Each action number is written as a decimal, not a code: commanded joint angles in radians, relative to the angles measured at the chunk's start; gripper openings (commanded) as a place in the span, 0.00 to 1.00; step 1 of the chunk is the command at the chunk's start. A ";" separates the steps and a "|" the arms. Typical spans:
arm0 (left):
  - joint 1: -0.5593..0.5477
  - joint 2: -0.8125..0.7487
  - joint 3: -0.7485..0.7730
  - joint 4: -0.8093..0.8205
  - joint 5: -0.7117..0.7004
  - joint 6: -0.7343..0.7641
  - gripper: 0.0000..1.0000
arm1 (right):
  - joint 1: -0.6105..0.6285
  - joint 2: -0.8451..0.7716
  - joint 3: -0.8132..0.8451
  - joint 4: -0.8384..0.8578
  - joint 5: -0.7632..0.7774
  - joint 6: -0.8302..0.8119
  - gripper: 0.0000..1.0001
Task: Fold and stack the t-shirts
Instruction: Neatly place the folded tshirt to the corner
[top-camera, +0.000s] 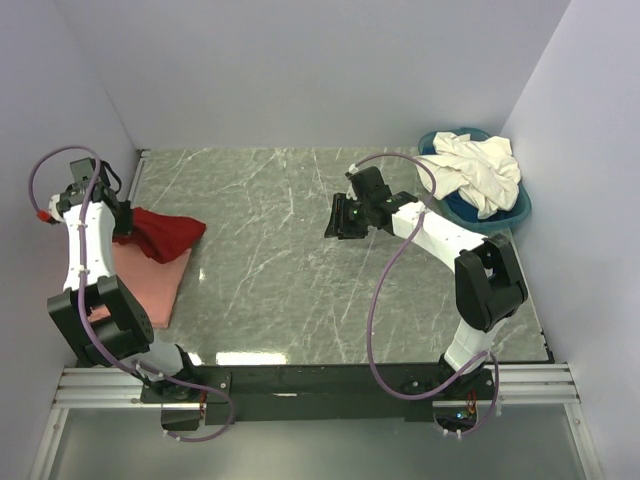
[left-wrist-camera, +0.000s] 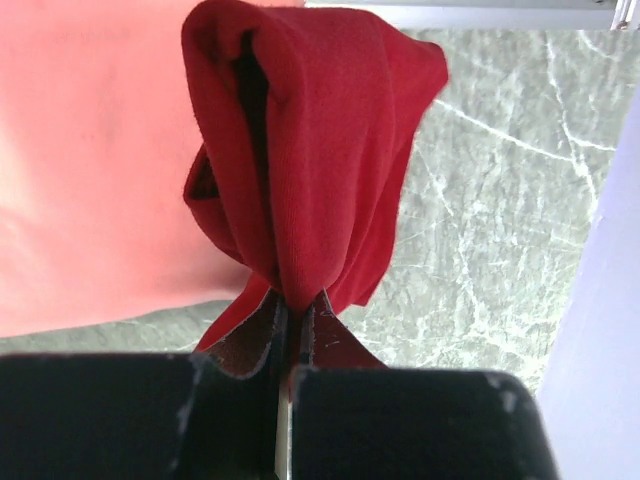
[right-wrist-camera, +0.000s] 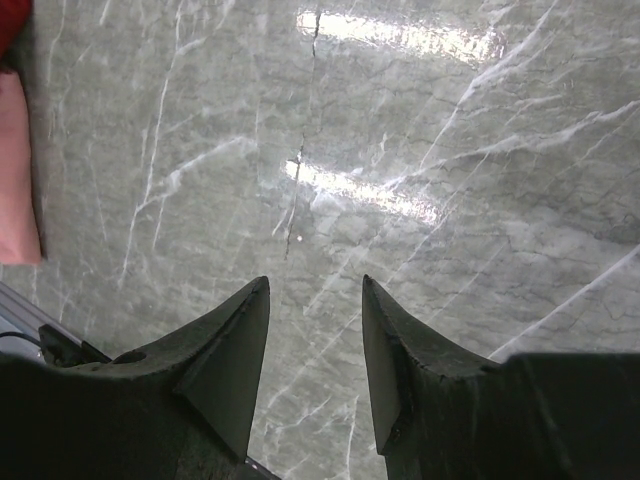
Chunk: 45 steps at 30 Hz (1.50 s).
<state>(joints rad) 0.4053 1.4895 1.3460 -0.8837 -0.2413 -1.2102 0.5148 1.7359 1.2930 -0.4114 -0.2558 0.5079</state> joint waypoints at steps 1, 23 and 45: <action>0.010 -0.018 0.077 0.017 -0.001 0.063 0.01 | 0.007 -0.047 0.015 0.017 0.003 -0.005 0.49; 0.015 -0.077 0.199 -0.021 0.056 0.201 0.01 | 0.008 -0.053 0.037 -0.003 0.018 -0.012 0.49; 0.082 -0.166 0.160 -0.018 0.146 0.308 0.00 | 0.013 -0.058 0.037 -0.004 0.024 -0.008 0.49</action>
<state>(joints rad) 0.4747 1.3819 1.4925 -0.9279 -0.1181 -0.9356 0.5190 1.7302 1.2942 -0.4141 -0.2478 0.5072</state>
